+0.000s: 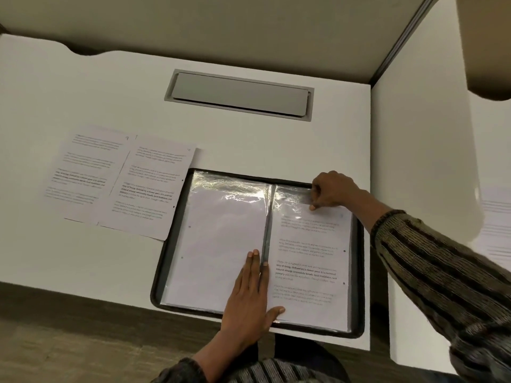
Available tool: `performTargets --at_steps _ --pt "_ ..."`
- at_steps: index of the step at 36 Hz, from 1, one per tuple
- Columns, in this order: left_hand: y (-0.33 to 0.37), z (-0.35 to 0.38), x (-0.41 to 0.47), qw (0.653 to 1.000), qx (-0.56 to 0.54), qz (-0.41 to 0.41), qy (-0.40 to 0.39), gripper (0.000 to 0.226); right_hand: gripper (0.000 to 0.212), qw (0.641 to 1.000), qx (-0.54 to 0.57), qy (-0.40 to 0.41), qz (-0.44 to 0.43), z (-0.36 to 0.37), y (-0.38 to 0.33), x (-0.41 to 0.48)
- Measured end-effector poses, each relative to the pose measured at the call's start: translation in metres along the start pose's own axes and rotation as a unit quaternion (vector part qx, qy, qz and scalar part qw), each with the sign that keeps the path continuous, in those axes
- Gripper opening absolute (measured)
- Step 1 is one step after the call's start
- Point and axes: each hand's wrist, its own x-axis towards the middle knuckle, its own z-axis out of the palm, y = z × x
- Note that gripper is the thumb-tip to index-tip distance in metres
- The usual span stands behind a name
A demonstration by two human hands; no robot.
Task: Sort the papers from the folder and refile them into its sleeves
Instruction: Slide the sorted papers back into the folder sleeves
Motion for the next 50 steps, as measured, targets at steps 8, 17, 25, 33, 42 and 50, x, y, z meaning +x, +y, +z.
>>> performTargets --at_steps 8,17,25,33,42,50 --pt "-0.007 0.002 0.004 1.0 0.021 0.007 -0.012 0.112 0.039 0.971 0.189 0.149 0.016 0.001 0.015 -0.035" --pt "-0.018 0.002 0.005 0.998 0.05 0.036 -0.009 0.106 0.114 0.891 0.372 0.233 0.114 0.054 0.038 -0.075" --pt "-0.026 0.0 0.004 0.997 0.056 0.056 -0.013 0.101 0.092 0.849 0.417 0.269 0.181 0.095 0.031 -0.114" --pt "-0.029 -0.015 0.004 0.996 0.044 0.065 -0.036 0.101 0.042 0.807 0.55 0.132 0.169 0.142 0.007 -0.162" --pt "-0.001 -0.03 -0.001 0.976 -0.205 -0.06 0.041 0.104 0.044 0.742 0.669 -0.025 0.029 0.127 -0.031 -0.2" --pt "0.029 -0.078 -0.004 0.878 -0.446 -0.141 0.104 0.1 0.087 0.711 0.677 -0.127 -0.138 0.105 -0.066 -0.202"
